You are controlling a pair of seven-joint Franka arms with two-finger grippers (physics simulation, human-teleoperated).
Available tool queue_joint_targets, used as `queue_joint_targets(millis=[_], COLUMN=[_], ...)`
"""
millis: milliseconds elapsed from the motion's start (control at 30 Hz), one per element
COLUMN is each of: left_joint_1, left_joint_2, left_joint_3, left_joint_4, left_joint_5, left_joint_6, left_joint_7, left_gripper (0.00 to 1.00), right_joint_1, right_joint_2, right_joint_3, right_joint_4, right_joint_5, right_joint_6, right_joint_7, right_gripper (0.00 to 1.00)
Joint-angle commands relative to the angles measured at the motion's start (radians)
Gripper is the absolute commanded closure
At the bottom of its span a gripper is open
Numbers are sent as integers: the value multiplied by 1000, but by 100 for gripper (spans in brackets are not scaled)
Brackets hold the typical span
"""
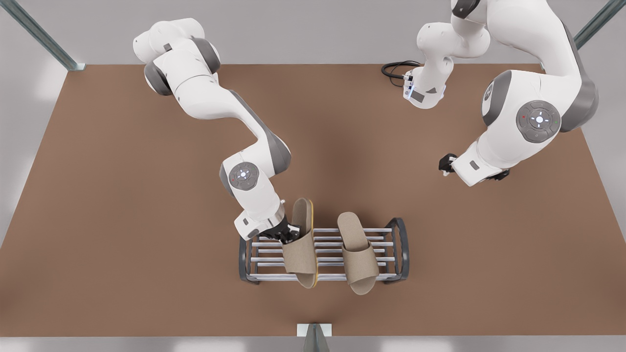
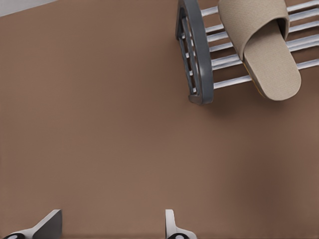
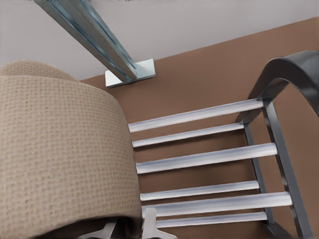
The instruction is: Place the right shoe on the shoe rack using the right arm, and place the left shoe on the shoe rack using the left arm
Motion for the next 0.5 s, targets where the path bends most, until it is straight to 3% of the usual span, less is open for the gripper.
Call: queue_joint_targets(millis=[0,233,367,467], left_joint_1=[0,-3,-6,-8], left_joint_2=[0,-8,-16,-28], left_joint_3=[0,0,-2,-8], left_joint_4=[0,0,0,0], left_joint_5=[1,1,1,0], left_joint_6=[1,-4,-5,-42], left_joint_7=[55,53,52,33], left_gripper=[0,0,0,0], right_joint_1=[0,-3,-67,-228], right_joint_2=[-2,-25,-304,-500], right_joint_3=[0,-2,-9,-6], right_joint_4=[1,-11,-255,-312], right_joint_5=[-4,-7,-7,-8], right_joint_6=[19,10,1,-303], right_joint_7=[171,164,127,-92], right_gripper=[0,0,0,0])
